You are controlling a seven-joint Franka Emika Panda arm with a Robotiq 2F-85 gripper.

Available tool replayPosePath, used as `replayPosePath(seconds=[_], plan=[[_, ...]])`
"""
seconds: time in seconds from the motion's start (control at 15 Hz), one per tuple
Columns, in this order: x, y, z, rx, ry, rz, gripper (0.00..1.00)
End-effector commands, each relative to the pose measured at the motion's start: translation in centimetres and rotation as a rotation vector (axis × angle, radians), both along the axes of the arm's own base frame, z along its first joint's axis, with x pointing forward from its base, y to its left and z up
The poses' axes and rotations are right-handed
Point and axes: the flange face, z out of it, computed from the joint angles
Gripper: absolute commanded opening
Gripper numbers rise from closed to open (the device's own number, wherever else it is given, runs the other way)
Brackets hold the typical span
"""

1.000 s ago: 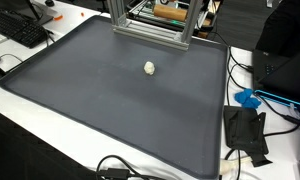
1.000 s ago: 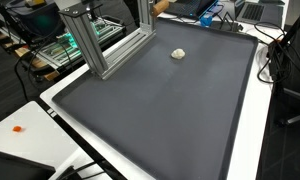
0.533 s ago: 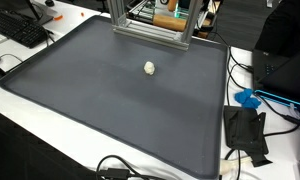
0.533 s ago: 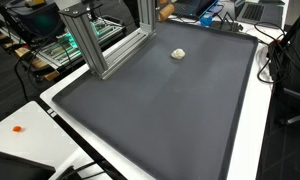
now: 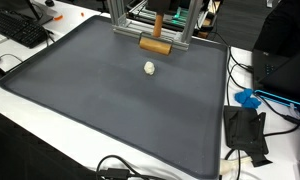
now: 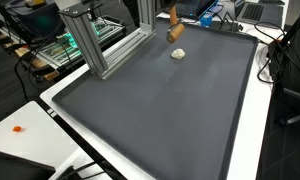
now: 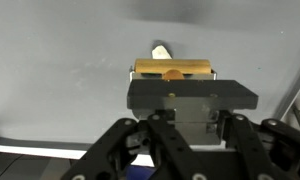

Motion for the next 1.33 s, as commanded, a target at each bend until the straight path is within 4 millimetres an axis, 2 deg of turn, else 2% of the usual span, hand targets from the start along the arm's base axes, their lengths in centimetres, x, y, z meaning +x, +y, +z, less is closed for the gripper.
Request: replayPosePath(seconds=[0.0,0.53,1.0,1.27], plan=[[2.0,-1.0,-2.0,-0.018,0.008,-0.033,0.22],[4.8,-1.4,-5.6,-0.020,0.061,-0.030,0.22],[6.2,-1.5,-7.0,-0.003,0.037,-0.054,0.22],[6.5,-1.3,-7.7,0.020,0.065,-0.155,0.22]])
